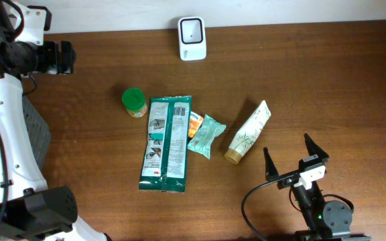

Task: Scan the item barcode
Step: 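Reach the right gripper to the Pantene tube and grasp it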

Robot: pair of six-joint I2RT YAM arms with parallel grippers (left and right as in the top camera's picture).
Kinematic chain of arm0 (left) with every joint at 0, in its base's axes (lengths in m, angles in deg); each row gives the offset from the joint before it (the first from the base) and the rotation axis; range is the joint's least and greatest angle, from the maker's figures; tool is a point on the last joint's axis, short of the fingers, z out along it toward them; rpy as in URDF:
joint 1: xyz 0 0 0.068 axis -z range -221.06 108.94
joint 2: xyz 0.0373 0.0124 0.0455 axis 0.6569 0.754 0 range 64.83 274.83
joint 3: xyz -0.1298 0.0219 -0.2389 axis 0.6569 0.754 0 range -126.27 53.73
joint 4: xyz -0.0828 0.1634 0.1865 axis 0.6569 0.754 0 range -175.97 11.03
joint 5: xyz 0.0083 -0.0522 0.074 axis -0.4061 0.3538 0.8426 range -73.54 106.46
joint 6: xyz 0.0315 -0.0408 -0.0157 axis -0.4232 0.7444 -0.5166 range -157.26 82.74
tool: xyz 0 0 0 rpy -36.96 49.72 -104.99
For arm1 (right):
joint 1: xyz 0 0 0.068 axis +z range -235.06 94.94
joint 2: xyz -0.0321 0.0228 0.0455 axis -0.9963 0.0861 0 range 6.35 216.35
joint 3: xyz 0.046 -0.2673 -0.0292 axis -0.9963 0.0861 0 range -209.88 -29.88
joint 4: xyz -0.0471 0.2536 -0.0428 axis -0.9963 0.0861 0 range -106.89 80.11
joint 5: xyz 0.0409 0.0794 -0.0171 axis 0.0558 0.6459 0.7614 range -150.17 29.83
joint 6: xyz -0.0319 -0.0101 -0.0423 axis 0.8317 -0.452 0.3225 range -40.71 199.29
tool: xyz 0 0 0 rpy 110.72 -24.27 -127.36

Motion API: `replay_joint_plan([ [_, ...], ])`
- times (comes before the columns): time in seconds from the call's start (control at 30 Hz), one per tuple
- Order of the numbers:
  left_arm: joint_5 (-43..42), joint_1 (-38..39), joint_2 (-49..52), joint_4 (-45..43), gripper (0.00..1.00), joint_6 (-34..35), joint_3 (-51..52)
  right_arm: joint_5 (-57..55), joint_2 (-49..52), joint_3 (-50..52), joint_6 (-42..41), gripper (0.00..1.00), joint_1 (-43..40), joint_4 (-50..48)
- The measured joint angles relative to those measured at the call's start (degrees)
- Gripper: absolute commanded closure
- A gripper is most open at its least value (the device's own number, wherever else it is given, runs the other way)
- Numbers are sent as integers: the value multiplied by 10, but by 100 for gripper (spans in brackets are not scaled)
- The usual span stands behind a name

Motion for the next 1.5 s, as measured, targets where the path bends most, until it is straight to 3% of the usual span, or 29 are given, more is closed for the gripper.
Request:
replay_joint_plan([
  [0.1,0,0,0,0,1,0,0,19,17,-19,-19,2,0,22],
  [0.2,0,0,0,0,1,0,0,41,92,-104,-29,2,0,83],
  [0.3,1,0,0,3,1,0,0,60,219,-236,-34,2,0,169],
  [0.6,4,0,0,3,1,0,0,79,626,-662,-36,2,0,579],
  [0.7,4,0,0,2,1,0,0,86,730,-746,-37,2,0,599],
  [0.8,4,0,0,2,1,0,0,115,796,-753,-39,10,0,571],
  [0.9,4,0,0,2,1,0,0,116,858,-754,-90,10,13,554],
  [1.2,4,0,0,2,1,0,0,-144,992,-782,-379,16,163,604],
  [1.5,4,0,0,2,1,0,0,-214,1093,-783,-465,24,173,604],
])
